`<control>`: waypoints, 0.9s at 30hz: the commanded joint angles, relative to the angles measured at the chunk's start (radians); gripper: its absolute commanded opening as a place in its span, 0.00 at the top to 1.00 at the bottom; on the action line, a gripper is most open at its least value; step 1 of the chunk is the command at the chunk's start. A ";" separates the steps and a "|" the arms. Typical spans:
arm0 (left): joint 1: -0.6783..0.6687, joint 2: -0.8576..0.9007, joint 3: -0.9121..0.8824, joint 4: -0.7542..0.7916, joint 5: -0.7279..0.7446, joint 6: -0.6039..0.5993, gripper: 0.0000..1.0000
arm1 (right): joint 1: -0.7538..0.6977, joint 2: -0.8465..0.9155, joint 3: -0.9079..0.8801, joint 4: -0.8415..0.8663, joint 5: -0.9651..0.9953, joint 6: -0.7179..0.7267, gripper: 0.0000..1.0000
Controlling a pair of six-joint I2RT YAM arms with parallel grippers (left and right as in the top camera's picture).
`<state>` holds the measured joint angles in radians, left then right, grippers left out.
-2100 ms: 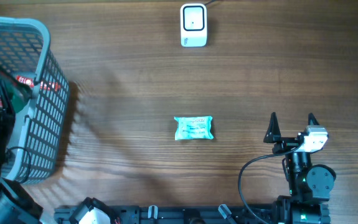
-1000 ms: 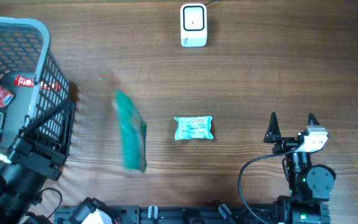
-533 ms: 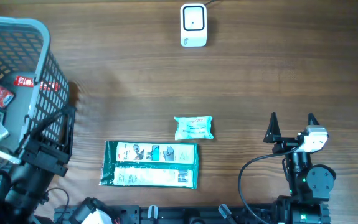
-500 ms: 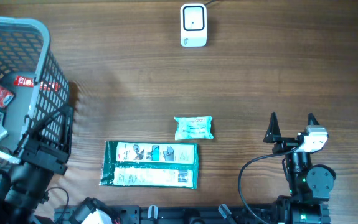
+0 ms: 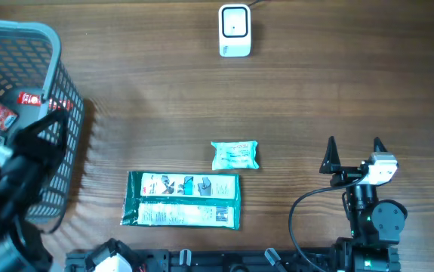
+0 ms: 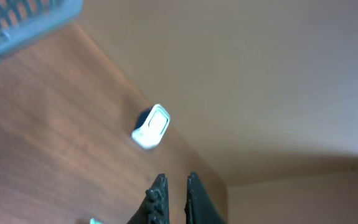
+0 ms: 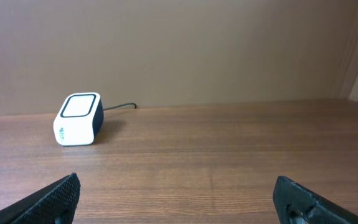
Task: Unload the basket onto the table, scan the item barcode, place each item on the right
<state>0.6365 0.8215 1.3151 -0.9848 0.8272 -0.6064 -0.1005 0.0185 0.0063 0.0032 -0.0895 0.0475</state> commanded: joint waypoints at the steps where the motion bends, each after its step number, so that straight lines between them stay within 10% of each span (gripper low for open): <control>1: -0.299 0.097 -0.008 0.009 -0.299 0.016 0.96 | 0.002 -0.005 -0.001 0.003 -0.013 0.006 0.00; 7: -0.692 0.221 -0.008 -0.102 -0.795 -0.151 0.96 | 0.002 -0.005 -0.001 0.002 -0.013 0.006 0.00; 15: -0.841 0.356 -0.026 -0.282 -0.855 -0.212 0.95 | 0.002 -0.005 -0.001 0.002 -0.012 0.006 0.00; 21: -0.882 0.389 -0.230 -0.279 -0.815 -0.210 0.00 | 0.002 -0.005 -0.001 0.002 -0.013 0.006 0.00; 27: -0.959 0.389 -0.414 -0.136 -0.715 -0.345 0.00 | 0.002 -0.005 -0.001 0.003 -0.013 0.006 0.00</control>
<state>-0.2806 1.2129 0.9684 -1.1645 0.0589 -0.8215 -0.1005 0.0185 0.0063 0.0032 -0.0895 0.0475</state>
